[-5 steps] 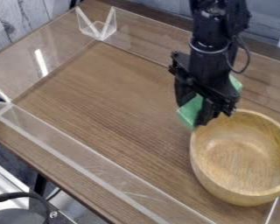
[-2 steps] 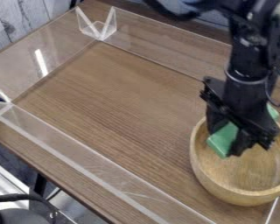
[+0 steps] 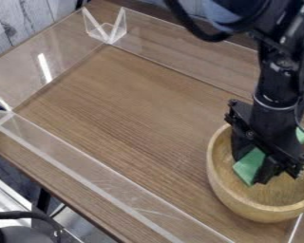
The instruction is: Put the green block in the brown bowl
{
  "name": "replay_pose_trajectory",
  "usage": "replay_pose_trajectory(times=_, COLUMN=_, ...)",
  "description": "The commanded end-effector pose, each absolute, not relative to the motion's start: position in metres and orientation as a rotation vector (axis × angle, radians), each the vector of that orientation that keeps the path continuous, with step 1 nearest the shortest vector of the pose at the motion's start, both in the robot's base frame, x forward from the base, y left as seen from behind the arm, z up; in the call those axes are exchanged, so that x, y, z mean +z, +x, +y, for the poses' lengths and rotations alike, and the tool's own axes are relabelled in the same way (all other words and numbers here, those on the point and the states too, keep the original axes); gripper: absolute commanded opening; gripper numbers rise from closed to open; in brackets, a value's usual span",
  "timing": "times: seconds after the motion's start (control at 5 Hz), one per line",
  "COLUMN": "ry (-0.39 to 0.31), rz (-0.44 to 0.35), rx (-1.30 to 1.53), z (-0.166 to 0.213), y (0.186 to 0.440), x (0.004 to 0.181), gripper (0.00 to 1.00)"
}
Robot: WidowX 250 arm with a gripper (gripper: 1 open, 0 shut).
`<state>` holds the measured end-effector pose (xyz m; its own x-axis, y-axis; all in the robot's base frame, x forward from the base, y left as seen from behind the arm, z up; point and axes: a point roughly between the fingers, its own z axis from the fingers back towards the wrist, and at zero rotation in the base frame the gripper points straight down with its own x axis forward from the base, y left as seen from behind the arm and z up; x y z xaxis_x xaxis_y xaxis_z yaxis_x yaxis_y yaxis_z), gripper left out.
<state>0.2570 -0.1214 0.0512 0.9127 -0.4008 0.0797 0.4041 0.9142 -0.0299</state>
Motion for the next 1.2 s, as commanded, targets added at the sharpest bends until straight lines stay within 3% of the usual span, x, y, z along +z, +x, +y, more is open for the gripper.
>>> replay_pose_trajectory(times=0.0, ry=-0.063, rz=-0.120, rx=-0.412, z=-0.1260, y=0.2676, x=0.0618, gripper=0.00)
replay_pose_trajectory(times=1.0, ry=-0.082, rz=-0.107, rx=-0.396, z=-0.1237, y=0.2684, x=0.0582, gripper=0.00)
